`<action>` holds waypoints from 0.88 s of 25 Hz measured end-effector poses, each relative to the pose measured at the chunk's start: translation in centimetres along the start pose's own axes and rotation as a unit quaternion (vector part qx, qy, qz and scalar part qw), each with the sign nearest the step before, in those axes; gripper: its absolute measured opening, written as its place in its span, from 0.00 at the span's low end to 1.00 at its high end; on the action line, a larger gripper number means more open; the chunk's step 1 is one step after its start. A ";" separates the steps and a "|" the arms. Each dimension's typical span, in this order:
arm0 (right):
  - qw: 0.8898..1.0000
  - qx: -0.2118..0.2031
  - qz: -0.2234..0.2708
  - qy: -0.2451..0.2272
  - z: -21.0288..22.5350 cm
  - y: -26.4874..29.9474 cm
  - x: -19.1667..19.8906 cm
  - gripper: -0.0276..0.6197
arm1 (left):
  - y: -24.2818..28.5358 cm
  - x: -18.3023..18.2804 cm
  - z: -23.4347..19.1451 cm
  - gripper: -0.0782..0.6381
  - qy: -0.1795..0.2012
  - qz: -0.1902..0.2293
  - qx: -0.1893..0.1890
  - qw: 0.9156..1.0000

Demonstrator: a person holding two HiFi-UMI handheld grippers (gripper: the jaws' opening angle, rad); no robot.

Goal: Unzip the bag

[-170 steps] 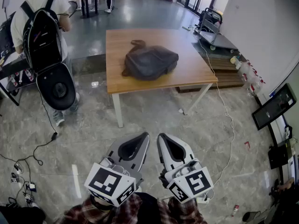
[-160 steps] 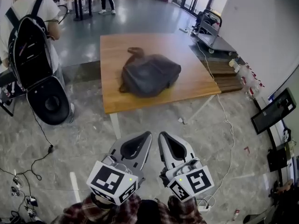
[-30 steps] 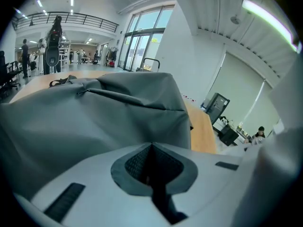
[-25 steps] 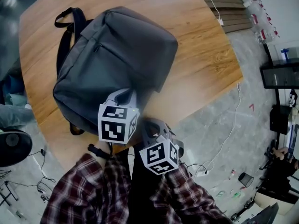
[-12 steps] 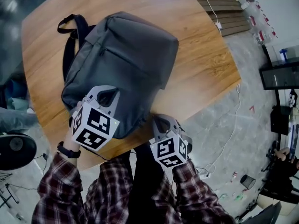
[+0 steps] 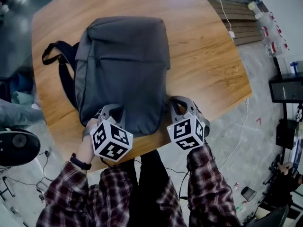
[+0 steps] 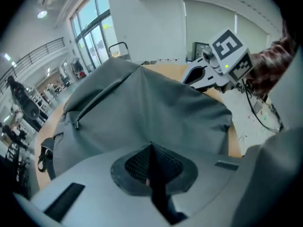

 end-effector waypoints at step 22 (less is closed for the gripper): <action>0.997 -0.065 0.012 -0.028 2.6 2.2 0.3 0.06 | 2.5 -2.3 3.8 0.12 0.021 0.044 0.214 0.976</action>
Point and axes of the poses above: the fingertips, and each gripper's own axes: y forward along the fingers, z to its right, x out of its underside, the point moved 5 cm from there along -y, backward along the fingers, and after that the axes turned 9 degrees about z, right-handed, at the moved point
